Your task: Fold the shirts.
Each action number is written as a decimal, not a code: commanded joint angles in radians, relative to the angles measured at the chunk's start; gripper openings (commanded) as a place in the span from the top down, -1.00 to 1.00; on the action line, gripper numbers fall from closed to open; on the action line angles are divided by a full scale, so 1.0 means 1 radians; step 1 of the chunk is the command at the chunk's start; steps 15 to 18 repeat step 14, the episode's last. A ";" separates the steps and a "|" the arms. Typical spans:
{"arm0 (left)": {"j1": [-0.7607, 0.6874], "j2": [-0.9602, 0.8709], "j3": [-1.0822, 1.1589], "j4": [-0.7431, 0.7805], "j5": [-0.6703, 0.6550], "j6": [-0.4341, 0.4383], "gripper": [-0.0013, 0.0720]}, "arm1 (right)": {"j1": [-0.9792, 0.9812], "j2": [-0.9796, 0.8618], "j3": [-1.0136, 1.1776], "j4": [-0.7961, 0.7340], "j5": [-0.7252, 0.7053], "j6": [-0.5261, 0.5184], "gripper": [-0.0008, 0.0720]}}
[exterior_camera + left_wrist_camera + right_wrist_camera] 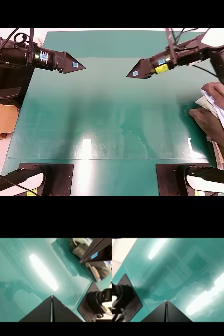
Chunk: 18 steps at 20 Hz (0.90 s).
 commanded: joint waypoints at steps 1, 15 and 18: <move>-0.006 0.007 0.000 0.001 -0.005 0.004 0.91 | 0.023 -0.010 -0.006 0.017 -0.008 -0.014 0.92; -0.006 0.007 0.000 -0.003 0.011 0.004 0.91 | 0.023 -0.010 -0.006 0.017 -0.010 -0.014 0.92; -0.006 0.007 0.000 -0.003 0.011 0.004 0.91 | 0.023 -0.010 -0.006 0.017 -0.010 -0.014 0.92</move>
